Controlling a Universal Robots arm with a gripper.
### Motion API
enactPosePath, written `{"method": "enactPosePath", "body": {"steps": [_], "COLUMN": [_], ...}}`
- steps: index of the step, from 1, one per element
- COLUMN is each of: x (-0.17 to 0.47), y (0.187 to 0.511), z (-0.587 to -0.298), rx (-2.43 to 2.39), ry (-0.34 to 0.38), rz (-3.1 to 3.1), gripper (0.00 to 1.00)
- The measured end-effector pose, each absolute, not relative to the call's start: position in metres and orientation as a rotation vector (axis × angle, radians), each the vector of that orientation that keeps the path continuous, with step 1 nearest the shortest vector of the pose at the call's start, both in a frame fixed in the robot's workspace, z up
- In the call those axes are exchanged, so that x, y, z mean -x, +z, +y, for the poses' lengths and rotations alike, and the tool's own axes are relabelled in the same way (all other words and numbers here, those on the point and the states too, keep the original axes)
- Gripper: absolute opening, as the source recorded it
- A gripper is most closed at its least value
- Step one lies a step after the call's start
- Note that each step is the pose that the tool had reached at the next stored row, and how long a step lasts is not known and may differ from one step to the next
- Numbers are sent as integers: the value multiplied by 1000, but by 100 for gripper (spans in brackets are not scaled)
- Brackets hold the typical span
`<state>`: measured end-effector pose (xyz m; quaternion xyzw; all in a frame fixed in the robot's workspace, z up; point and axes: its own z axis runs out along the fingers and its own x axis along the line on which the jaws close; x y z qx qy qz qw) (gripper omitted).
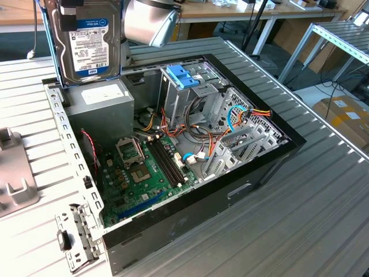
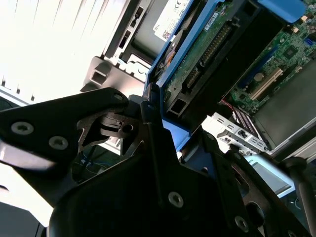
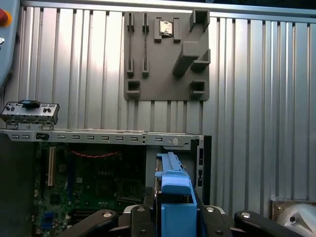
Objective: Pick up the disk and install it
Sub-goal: 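Pick up the disk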
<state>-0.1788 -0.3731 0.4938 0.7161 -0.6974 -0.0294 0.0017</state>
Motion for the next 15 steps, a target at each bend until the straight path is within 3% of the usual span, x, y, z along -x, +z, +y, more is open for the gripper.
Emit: {"method": "enactPosePath", "body": {"steps": [15], "x": [173], "y": [494], "z": [-375], "rx": [-2247], "ry": [-92], "rz": [-2188], "gripper": [37]}}
